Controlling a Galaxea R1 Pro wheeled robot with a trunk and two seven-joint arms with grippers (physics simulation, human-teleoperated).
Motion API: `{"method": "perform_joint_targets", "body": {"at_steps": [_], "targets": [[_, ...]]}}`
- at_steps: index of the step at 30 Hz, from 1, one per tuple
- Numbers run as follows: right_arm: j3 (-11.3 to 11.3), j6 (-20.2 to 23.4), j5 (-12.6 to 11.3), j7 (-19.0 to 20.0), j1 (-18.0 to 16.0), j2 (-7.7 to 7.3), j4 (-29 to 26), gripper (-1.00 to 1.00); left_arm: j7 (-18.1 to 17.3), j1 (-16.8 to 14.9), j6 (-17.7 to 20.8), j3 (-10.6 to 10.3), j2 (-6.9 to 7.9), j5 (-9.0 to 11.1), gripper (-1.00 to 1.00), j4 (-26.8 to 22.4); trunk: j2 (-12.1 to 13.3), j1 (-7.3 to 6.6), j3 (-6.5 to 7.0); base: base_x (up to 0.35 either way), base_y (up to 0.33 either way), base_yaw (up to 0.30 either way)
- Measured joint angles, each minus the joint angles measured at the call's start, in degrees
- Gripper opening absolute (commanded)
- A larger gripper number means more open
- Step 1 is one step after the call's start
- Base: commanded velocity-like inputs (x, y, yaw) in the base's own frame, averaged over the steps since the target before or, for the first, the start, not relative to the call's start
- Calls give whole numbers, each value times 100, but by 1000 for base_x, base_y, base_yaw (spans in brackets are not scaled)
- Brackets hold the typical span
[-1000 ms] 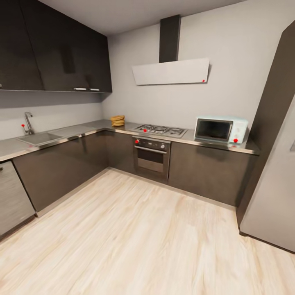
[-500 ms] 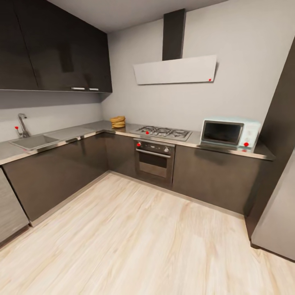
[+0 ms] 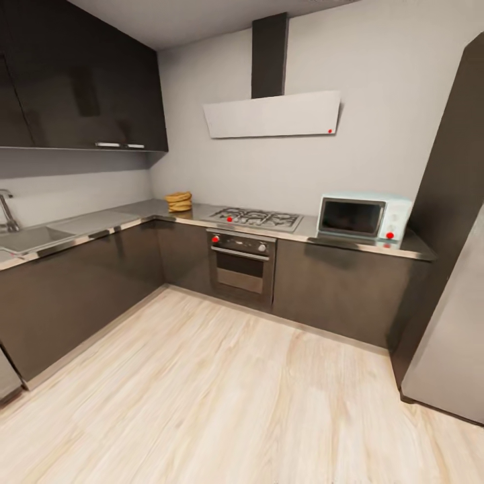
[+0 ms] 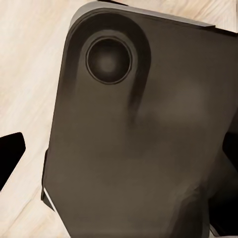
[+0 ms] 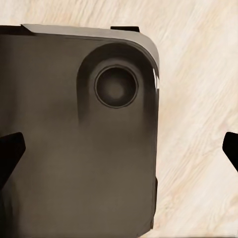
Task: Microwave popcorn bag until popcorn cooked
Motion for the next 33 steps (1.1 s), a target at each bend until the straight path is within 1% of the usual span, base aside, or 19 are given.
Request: {"method": "perform_joint_targets", "body": {"at_steps": [21, 33], "targets": [[0, 0, -8, -8, -1, 0, 0, 100, 0, -3, 0, 13, 0, 38, 100, -1, 0, 0, 0, 0, 0, -245], [0, 0, -24, -7, -4, 0, 0, 100, 4, -3, 5, 60, 16, 82, 100, 0, 0, 0, 0, 0, 0, -247]]}}
